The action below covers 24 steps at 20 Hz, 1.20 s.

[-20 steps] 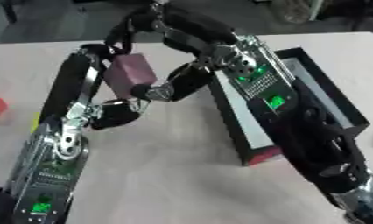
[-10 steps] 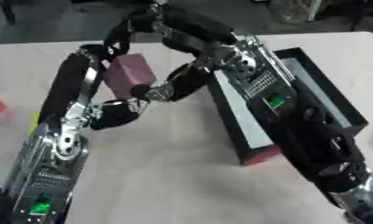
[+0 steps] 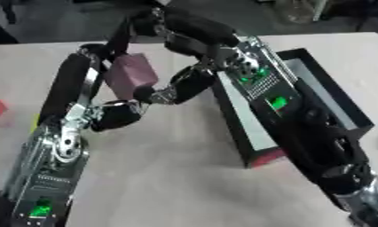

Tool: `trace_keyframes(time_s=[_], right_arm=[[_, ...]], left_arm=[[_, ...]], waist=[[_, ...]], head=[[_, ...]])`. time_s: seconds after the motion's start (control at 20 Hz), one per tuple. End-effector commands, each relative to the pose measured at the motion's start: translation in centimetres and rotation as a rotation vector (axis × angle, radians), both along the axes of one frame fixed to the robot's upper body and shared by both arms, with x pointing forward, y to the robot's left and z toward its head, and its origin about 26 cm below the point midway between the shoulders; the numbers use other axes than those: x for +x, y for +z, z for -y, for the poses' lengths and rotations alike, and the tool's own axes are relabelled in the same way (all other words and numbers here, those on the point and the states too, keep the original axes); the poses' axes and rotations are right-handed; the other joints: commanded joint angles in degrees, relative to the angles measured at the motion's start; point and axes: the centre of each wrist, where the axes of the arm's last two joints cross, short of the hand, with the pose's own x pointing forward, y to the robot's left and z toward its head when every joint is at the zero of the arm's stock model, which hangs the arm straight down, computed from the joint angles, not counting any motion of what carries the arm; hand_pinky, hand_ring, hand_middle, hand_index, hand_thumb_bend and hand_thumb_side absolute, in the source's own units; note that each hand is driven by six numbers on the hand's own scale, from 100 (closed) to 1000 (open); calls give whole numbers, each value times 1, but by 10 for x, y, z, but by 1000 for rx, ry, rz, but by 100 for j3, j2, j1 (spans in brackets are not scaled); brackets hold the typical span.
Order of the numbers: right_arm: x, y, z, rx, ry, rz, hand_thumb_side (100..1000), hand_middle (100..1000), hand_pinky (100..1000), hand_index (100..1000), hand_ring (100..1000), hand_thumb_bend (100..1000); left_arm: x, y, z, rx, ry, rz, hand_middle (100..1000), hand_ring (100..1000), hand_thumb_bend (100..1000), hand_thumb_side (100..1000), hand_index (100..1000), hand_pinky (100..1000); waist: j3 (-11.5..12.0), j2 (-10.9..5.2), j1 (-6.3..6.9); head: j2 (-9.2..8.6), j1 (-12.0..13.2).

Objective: Pick up the objects with one hand, pass them to the other hand, and then place them into the box on the other side of the table.

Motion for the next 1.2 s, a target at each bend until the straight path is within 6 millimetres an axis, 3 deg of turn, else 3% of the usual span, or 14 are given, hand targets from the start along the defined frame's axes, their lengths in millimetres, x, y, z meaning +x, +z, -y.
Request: trace_keyframes(time_s=[0.05, 1.2], right_arm=[[-1, 8, 3, -2, -8, 28, 100, 665, 805, 791, 848, 399], [7, 3, 4, 8, -22, 2, 100, 614, 796, 788, 836, 396]], left_arm=[[-4, 8, 0, -12, -8, 32, 347, 425, 338, 100, 579, 635], [-6, 9, 1, -26, -34, 35, 345, 426, 332, 100, 578, 637]], waist=[[9, -63, 30], [40, -48, 17]], head=[[-47, -22], [-50, -47]])
